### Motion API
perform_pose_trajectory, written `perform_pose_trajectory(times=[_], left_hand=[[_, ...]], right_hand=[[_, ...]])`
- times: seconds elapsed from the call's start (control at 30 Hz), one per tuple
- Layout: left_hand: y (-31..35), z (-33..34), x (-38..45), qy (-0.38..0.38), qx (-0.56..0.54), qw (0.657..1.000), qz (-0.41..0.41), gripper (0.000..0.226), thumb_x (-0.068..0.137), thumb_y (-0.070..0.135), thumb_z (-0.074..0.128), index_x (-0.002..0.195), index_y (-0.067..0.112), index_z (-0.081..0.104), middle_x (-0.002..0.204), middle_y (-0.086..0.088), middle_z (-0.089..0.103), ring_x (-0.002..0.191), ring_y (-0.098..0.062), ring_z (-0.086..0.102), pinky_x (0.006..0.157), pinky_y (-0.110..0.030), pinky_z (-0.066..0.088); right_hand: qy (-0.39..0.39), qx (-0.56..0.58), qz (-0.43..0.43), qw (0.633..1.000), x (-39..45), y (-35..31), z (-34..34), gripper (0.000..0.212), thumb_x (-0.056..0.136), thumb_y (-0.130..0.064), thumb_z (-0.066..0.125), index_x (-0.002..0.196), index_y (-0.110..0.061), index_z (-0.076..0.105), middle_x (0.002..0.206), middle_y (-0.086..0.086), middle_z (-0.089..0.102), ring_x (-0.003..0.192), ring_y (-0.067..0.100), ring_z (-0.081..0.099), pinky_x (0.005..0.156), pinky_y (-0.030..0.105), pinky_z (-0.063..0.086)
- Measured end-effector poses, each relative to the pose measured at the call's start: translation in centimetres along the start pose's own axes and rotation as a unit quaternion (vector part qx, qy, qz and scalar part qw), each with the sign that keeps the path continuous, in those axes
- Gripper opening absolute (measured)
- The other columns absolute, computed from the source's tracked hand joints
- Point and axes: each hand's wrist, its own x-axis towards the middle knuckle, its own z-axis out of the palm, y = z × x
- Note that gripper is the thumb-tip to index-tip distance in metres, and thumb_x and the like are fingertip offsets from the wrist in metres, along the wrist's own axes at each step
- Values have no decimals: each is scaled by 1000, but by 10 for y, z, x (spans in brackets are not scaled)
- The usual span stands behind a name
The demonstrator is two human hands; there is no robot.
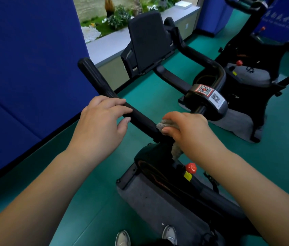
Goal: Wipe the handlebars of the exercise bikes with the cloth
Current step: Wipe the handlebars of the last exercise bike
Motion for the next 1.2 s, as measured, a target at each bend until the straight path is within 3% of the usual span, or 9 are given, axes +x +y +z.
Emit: perform_pose_trajectory(times=[0.1, 0.27, 0.43, 0.57, 0.67, 0.73, 0.9, 1.03, 1.2], left_hand=[[-2, -1, 2, 11, -6, 1000, 0, 28, 90, 31, 55, 116, 27, 65, 126, 12, 57, 121, -17, 39, 102, -45, 36], [-8, -4, 5, 41, -17, 999, -11, 26, 90, 29, 55, 114, 27, 66, 124, 13, 57, 120, -16, 38, 102, -43, 36], [-18, -11, 10, 78, -23, 996, -30, 26, 90, 26, 55, 113, 26, 66, 127, 11, 55, 121, -16, 37, 101, -39, 35], [-29, -21, 22, 121, -17, 991, -59, 34, 88, 22, 61, 121, 25, 61, 133, 7, 47, 125, -18, 35, 101, -37, 32], [-41, -27, 33, 116, 2, 991, -62, 43, 86, 21, 63, 128, 24, 55, 138, 5, 44, 127, -21, 33, 102, -37, 31], [-51, -27, 40, 110, 7, 992, -61, 48, 86, 22, 64, 132, 22, 51, 141, 4, 42, 129, -22, 32, 104, -36, 30], [-73, -29, 53, 103, -19, 990, -91, 55, 89, 24, 61, 140, 19, 41, 144, 4, 40, 132, -14, 34, 104, -18, 19], [-84, -36, 62, 103, -81, 986, -101, 49, 88, 22, 62, 135, 21, 49, 130, 4, 53, 111, -12, 55, 100, -24, 40], [-91, -48, 71, 101, -89, 987, -87, 38, 88, 16, 61, 126, 23, 59, 116, 4, 61, 99, -12, 58, 90, -22, 45]], right_hand=[[18, 93, 3, 996, 1, -9, 2, 33, 91, -37, 56, 122, -23, 58, 110, 2, 65, 108, 22, 55, 117, 43, 15], [50, 178, 48, 982, 11, -28, 9, 32, 89, -37, 61, 119, -24, 62, 107, 3, 67, 100, 21, 60, 91, 34, 47], [30, 213, 68, 974, 34, -39, 11, 31, 90, -38, 61, 116, -22, 64, 100, -4, 62, 85, 10, 54, 74, 20, 39], [29, 258, 56, 964, 56, -54, 14, 34, 89, -34, 63, 121, -21, 63, 117, -1, 64, 100, 9, 57, 75, 14, 37], [41, 288, 34, 956, 74, -72, 17, 35, 88, -28, 65, 122, -19, 63, 118, 0, 65, 94, 2, 51, 63, 0, 33], [52, 299, 22, 953, 83, -82, 19, 36, 88, -25, 66, 123, -17, 62, 118, 0, 65, 95, 1, 51, 65, 0, 31], [68, 314, 13, 947, 104, -101, 25, 37, 88, -24, 65, 125, -18, 61, 119, -2, 65, 98, 0, 52, 79, 6, 35], [82, 352, 27, 932, 120, -113, 28, 33, 90, -26, 63, 122, -19, 63, 115, -4, 66, 101, 4, 59, 85, 14, 42], [126, 375, 12, 918, 150, -138, 17, 28, 90, -26, 62, 116, -18, 67, 108, -7, 67, 97, 1, 58, 84, 10, 42]])
